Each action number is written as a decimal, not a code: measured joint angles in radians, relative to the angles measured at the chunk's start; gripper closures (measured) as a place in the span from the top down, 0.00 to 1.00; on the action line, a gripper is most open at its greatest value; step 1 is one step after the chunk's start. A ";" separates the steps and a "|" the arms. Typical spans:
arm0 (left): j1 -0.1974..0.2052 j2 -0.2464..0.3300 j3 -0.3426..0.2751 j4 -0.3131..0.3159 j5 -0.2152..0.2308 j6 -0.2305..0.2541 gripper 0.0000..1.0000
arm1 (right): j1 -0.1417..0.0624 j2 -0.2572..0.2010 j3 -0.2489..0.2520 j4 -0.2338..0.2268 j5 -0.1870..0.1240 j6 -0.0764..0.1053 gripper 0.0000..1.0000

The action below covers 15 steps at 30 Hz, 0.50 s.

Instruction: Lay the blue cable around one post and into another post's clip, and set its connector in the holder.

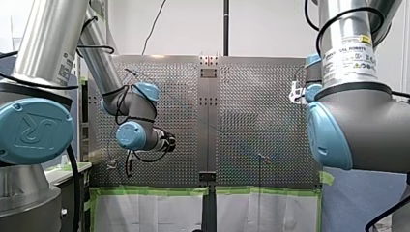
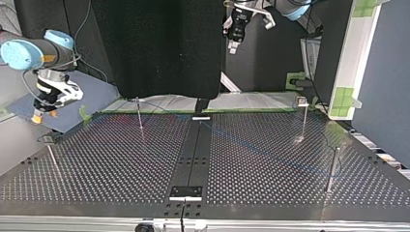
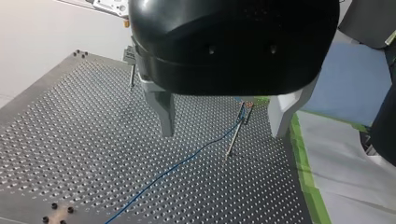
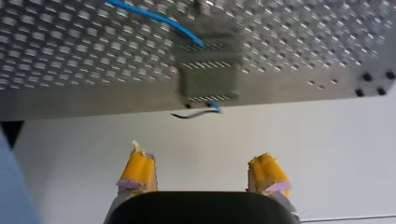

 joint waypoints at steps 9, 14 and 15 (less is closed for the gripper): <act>-0.003 0.000 -0.001 -0.008 -0.001 -0.002 1.00 | 0.086 -0.002 0.061 -0.002 0.023 -0.013 0.99; 0.000 0.000 0.000 0.001 0.000 -0.003 1.00 | 0.136 -0.002 0.064 -0.003 0.015 -0.025 0.99; 0.002 0.000 0.000 0.007 -0.001 -0.005 1.00 | 0.144 -0.002 0.065 -0.003 0.011 -0.028 0.99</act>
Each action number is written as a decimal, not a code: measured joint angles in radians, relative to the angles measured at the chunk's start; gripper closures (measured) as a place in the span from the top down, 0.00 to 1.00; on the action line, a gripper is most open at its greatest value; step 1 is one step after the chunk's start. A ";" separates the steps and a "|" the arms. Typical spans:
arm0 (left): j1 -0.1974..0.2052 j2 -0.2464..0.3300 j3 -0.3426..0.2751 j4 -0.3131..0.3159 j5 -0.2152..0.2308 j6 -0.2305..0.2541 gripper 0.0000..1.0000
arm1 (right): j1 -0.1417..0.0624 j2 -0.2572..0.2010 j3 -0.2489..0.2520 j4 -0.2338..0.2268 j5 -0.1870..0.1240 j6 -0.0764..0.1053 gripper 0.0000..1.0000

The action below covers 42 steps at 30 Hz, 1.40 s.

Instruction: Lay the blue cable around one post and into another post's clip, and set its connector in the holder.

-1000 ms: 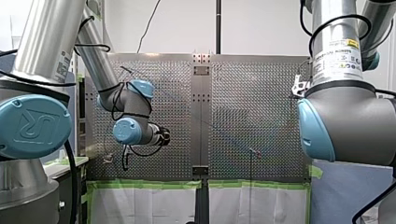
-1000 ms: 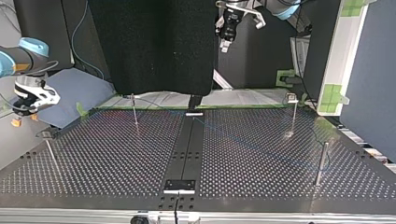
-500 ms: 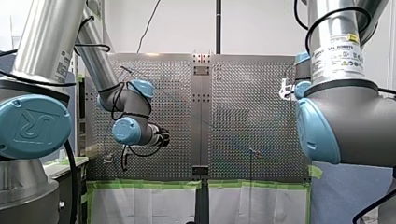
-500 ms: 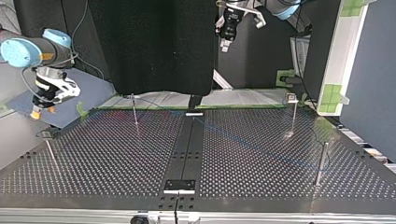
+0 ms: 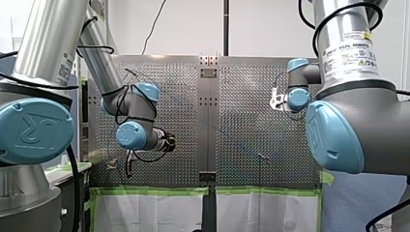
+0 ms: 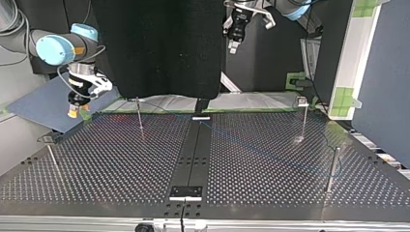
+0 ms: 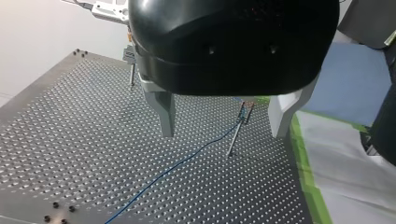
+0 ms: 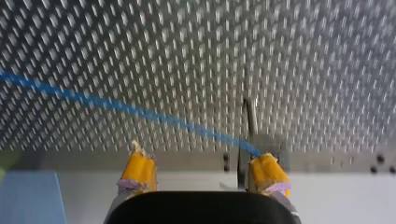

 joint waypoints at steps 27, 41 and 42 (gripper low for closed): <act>0.042 0.000 0.080 -0.056 -0.126 0.041 1.00 | 0.250 0.000 0.099 0.008 -0.024 -0.055 0.99; 0.043 0.000 0.080 -0.065 -0.136 0.041 1.00 | 0.373 0.000 0.184 -0.105 -0.030 -0.049 0.99; 0.043 0.000 0.080 -0.065 -0.136 0.041 1.00 | 0.382 0.000 0.185 -0.111 -0.030 -0.050 0.99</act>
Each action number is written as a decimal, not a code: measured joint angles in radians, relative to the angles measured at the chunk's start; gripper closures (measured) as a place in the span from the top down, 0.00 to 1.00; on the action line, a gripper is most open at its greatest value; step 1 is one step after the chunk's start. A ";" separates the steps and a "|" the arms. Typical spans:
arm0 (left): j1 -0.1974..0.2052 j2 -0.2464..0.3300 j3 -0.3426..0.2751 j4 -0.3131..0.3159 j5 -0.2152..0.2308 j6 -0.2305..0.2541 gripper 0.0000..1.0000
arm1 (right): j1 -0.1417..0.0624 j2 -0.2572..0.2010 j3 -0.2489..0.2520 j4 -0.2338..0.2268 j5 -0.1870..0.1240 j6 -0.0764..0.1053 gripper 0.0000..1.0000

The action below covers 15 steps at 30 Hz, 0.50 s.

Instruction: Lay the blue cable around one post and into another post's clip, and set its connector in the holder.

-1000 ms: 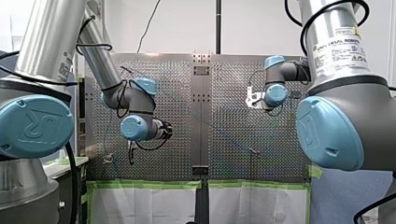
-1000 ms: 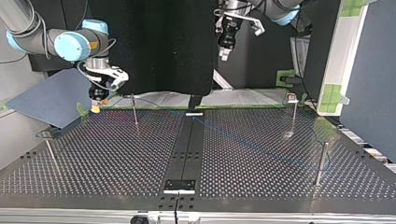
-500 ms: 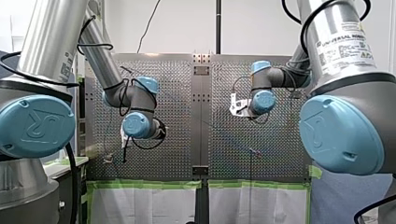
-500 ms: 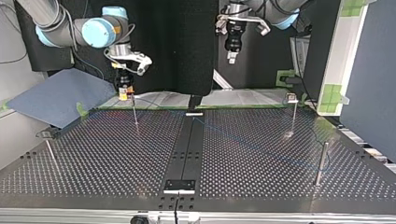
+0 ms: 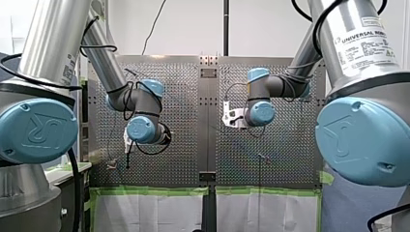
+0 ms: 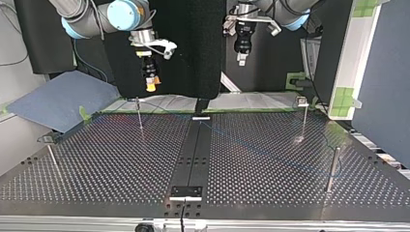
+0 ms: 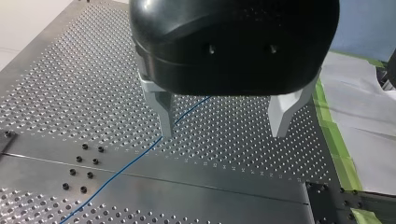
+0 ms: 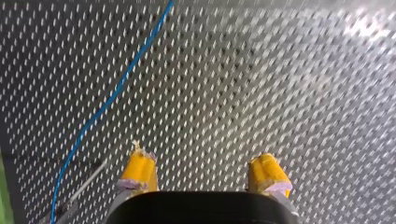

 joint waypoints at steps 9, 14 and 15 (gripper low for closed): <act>0.002 0.000 0.000 -0.002 -0.003 0.001 1.00 | 0.085 0.001 0.002 -0.002 0.004 -0.001 0.99; 0.003 0.001 0.000 -0.008 -0.027 0.001 1.00 | 0.103 0.001 0.015 -0.003 0.011 -0.005 0.99; 0.003 0.001 0.000 -0.011 -0.036 0.001 1.00 | 0.104 0.001 0.019 -0.007 0.012 -0.004 0.99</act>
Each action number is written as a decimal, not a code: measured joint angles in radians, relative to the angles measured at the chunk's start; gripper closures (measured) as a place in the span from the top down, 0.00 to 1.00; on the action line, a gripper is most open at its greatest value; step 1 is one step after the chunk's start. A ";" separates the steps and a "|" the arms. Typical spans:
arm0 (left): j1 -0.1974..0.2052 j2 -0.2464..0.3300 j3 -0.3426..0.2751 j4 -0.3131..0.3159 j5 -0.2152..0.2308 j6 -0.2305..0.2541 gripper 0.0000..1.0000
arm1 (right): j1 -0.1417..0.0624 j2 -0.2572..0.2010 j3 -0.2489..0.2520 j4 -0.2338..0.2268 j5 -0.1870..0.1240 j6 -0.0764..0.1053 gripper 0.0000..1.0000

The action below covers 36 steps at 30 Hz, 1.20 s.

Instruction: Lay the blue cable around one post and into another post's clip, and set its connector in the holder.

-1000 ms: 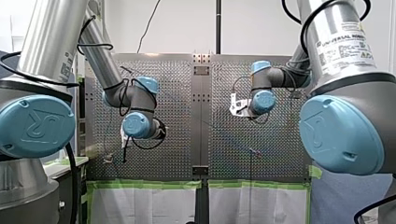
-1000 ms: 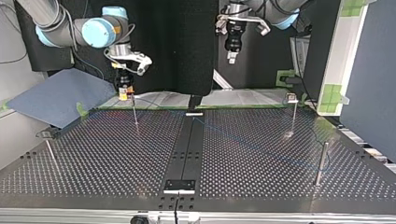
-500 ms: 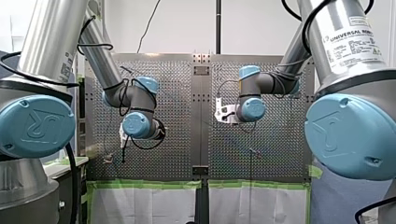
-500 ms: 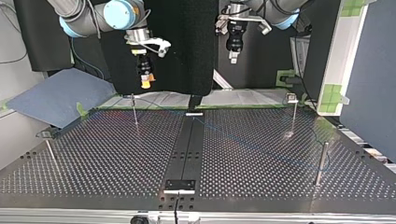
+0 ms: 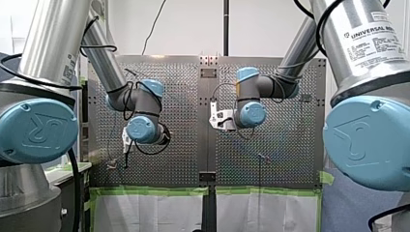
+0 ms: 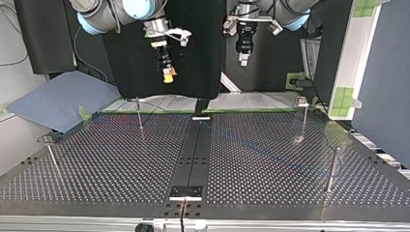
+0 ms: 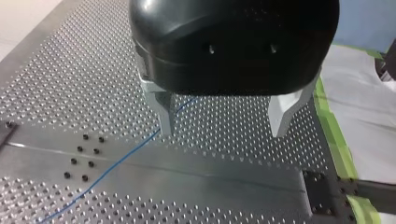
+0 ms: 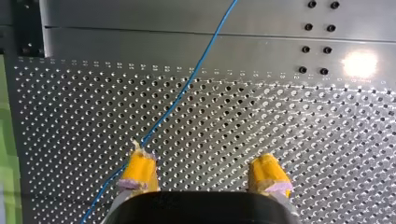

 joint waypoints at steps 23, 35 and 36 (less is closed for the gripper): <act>-0.004 0.000 0.000 0.017 -0.036 -0.038 1.00 | 0.026 0.003 0.048 -0.046 0.010 -0.001 0.99; -0.006 0.000 -0.001 0.023 -0.036 -0.044 1.00 | 0.040 0.005 0.062 -0.065 0.011 -0.012 0.99; -0.007 0.000 -0.001 0.024 -0.036 -0.044 1.00 | 0.040 0.005 0.062 -0.066 0.011 -0.012 0.99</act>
